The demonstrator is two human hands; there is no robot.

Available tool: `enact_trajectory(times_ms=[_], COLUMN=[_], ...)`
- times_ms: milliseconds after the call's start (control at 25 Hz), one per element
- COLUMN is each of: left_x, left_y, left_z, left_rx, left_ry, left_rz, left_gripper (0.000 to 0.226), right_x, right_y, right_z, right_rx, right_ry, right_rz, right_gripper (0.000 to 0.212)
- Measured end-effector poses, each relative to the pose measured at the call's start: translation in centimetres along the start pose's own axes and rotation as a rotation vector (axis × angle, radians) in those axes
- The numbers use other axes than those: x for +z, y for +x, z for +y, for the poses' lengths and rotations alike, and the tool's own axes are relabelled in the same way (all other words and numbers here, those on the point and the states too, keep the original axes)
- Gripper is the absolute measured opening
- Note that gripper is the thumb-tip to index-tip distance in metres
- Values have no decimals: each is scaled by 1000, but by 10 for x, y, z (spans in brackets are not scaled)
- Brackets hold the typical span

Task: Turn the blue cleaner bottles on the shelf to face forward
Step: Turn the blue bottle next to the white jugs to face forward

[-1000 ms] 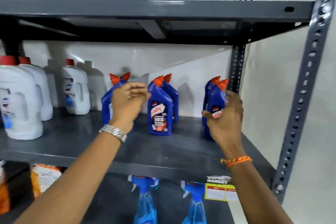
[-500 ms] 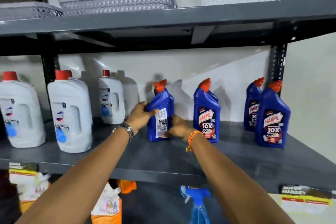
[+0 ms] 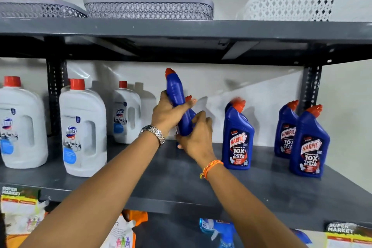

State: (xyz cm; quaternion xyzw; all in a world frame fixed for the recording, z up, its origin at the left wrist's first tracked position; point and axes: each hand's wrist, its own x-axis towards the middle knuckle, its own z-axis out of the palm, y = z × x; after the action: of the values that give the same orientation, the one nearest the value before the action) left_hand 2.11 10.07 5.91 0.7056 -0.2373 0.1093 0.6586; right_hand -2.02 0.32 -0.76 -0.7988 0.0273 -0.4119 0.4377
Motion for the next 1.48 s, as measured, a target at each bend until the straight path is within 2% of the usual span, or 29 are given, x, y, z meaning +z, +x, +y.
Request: enact_trajectory(times_ms=[80, 160, 240, 320, 440, 680, 840, 1040, 1320, 1480], left_x=[2, -2, -7, -10, -8, -11, -15, -19, -44, -55], left_y=[4, 10, 12, 10, 8, 8, 3, -10, -52, -81], left_z=[-8, -22, -39, -55, -72, -102, -117, -114, -105, -100], left_rx=[11, -13, -20, -22, -36, -126, -219, -200, -188, -134], left_ry=[-167, -335, -389, -416, -316, -146, -71, -89, -53, -44], left_rz=[-20, -121, -226, -310, -334, -296, -296, -258, -251, -238], left_gripper=[42, 44, 47, 48, 47, 42, 38, 40, 42, 23], right_x=[1, -9, -17, -19, -10, 8, 2, -3, -15, -19], right_y=[-1, 10, 22, 26, 20, 5, 12, 5, -33, -57], right_z=[-4, 1, 13, 26, 38, 58, 63, 58, 45, 40], right_rx=[10, 92, 208, 269, 282, 315, 348, 344, 329, 269], right_ry=[6, 92, 179, 167, 94, 4, 98, 92, 219, 196], right_rz=[-125, -200, -210, -196, -157, -154, -238, -276, -327, -308], right_gripper=[66, 62, 58, 61, 69, 58, 52, 51, 56, 56])
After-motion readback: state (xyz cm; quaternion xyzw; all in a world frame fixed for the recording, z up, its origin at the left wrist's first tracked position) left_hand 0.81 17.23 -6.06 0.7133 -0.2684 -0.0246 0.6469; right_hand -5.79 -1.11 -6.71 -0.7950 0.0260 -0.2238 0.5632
